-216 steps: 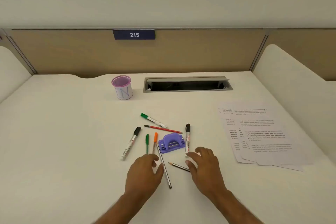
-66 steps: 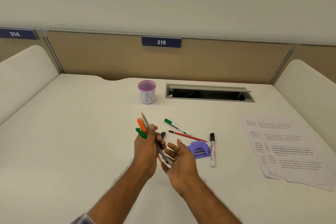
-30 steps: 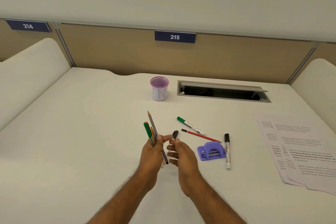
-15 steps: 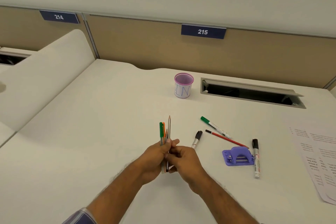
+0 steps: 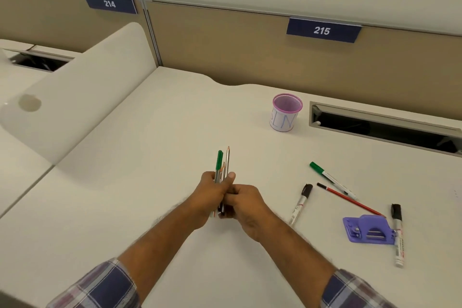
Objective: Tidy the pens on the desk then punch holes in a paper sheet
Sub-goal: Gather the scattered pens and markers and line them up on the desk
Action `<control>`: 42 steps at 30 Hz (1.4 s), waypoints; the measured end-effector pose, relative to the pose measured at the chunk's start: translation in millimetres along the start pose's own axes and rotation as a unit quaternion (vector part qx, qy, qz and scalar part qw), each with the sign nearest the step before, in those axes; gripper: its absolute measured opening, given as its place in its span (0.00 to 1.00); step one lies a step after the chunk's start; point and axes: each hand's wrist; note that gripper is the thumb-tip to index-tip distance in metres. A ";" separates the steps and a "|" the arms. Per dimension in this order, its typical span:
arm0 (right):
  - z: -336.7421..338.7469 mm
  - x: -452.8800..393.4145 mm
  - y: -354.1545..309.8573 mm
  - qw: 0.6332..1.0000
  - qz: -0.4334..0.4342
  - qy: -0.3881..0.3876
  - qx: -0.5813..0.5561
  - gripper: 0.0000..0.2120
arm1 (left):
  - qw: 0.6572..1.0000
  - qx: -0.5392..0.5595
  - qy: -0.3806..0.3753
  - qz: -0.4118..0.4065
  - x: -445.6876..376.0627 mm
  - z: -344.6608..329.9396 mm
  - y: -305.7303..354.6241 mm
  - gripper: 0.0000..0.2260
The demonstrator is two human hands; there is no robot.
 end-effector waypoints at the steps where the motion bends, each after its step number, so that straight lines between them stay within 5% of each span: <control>1: -7.1 -5.8 -1.8 1.000 -0.009 -0.004 -0.017 0.08 | 1.000 -0.009 0.005 0.005 -4.1 7.4 4.0 0.23; 4: -27.7 -20.9 -6.0 0.998 -0.025 -0.008 -0.063 0.06 | 0.998 -0.055 0.000 0.027 -16.7 30.0 16.7 0.25; 10: -62.6 -53.8 -18.1 0.995 -0.047 0.017 -0.085 0.08 | 0.995 -0.085 0.036 0.044 -38.5 75.3 34.7 0.10; 20: -99.0 -99.5 -19.8 0.993 -0.094 0.063 -0.005 0.05 | 0.988 -0.116 0.093 0.050 -76.2 116.6 23.3 0.03; 27: -112.4 -113.2 -21.6 0.975 -0.047 0.128 0.178 0.10 | 0.968 -0.161 0.194 0.007 -89.5 115.9 14.2 0.06; 33: -104.4 -103.4 -18.1 0.931 0.045 0.110 0.345 0.12 | 0.956 -0.211 0.197 -0.059 -88.6 115.5 3.0 0.02; 38: -88.4 -95.8 -7.7 0.908 0.122 0.063 0.395 0.20 | 0.942 -0.286 0.144 -0.099 -81.1 135.0 -3.5 0.17; 42: -82.6 -96.1 -0.6 0.892 0.138 0.038 0.428 0.28 | 0.916 -0.385 0.031 -0.108 -66.0 164.4 -13.4 0.31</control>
Point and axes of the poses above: each hand's wrist, its own x-axis away from the middle knuckle, its own z-axis out of the back of the hand, y = z × x, and after that the axes turned 6 degrees about x, right-handed
